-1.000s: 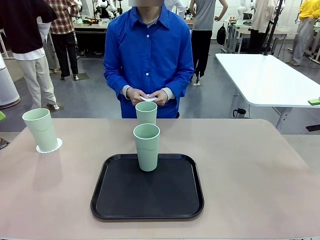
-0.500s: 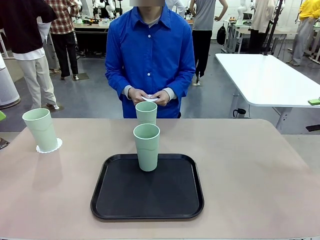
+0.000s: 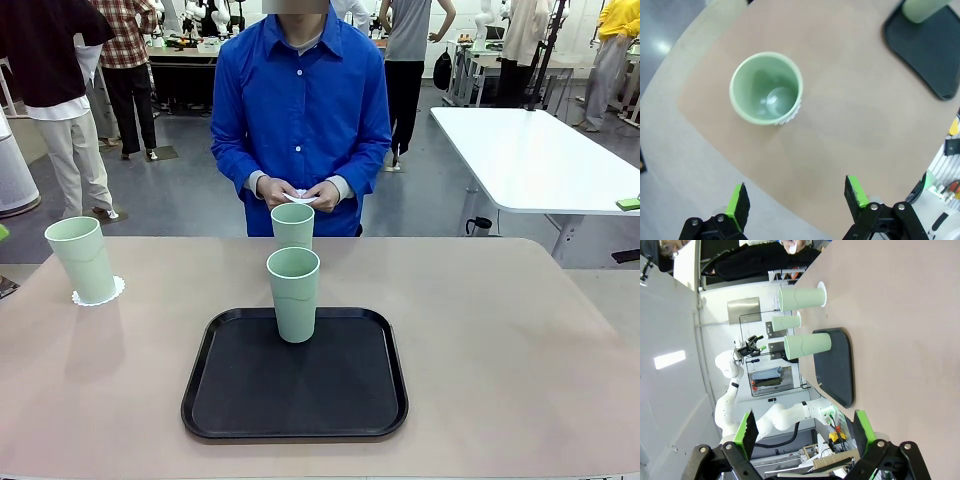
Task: Place coasters on the table and set cups on them.
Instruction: Take one Reusable plastic cup from the Flat Tray and place it on a coaster set by the human.
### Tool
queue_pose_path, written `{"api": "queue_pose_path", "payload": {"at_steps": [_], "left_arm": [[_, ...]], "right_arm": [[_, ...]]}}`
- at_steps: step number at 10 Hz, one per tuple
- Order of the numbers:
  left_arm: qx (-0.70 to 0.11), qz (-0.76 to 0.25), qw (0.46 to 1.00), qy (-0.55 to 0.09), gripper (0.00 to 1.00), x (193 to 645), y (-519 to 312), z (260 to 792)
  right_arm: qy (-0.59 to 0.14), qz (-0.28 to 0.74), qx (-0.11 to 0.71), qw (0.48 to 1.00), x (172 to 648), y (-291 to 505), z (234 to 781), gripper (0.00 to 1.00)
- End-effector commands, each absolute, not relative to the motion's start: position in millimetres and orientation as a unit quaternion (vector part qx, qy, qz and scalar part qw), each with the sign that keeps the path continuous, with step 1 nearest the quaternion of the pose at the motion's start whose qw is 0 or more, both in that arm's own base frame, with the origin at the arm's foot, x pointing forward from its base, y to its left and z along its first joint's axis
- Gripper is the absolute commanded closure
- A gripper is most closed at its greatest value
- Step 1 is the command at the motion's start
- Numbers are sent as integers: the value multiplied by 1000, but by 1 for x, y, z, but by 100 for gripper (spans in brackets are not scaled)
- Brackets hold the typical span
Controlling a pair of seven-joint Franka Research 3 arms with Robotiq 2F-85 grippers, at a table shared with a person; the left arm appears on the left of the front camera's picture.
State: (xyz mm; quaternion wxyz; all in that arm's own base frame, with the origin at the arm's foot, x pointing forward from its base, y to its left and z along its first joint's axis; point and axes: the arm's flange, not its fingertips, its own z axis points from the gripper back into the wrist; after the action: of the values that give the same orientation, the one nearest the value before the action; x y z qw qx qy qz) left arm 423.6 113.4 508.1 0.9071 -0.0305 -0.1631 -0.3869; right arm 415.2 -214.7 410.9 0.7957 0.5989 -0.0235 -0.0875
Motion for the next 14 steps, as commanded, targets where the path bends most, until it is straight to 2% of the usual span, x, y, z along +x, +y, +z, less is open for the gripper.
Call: {"api": "queue_pose_path", "payload": {"at_steps": [1, 3, 5, 6, 7, 8, 9, 11, 12, 14], "left_arm": [[38, -255, 957, -134, 0, 377, 123, 502], [27, -209, 974, -87, 0, 330, 126, 507], [-4, -224, 973, -51, 0, 301, 129, 510], [-29, -224, 972, -57, 0, 298, 130, 513], [18, -211, 975, -67, 0, 311, 137, 501], [18, -211, 975, -67, 0, 311, 137, 501], [-6, -220, 974, -55, 0, 294, 133, 507], [-249, -206, 946, -6, 0, 335, 160, 505], [-334, -192, 923, -9, 0, 354, 179, 513], [-440, -150, 885, -15, 0, 373, 213, 514]], "right_arm": [[-23, -87, 602, 793, 414, -214, 411, 0], [-23, -87, 602, 793, 414, -214, 411, 0], [-23, -87, 602, 793, 414, -214, 411, 0], [-23, -87, 602, 793, 414, -214, 411, 0], [-23, -87, 602, 793, 414, -214, 411, 0], [-23, -87, 602, 793, 414, -214, 411, 0], [-23, -87, 602, 793, 414, -214, 411, 0], [-23, -87, 602, 793, 414, -214, 411, 0], [-23, -87, 602, 793, 414, -214, 411, 0], [-23, -87, 602, 793, 414, -214, 411, 0]]}}
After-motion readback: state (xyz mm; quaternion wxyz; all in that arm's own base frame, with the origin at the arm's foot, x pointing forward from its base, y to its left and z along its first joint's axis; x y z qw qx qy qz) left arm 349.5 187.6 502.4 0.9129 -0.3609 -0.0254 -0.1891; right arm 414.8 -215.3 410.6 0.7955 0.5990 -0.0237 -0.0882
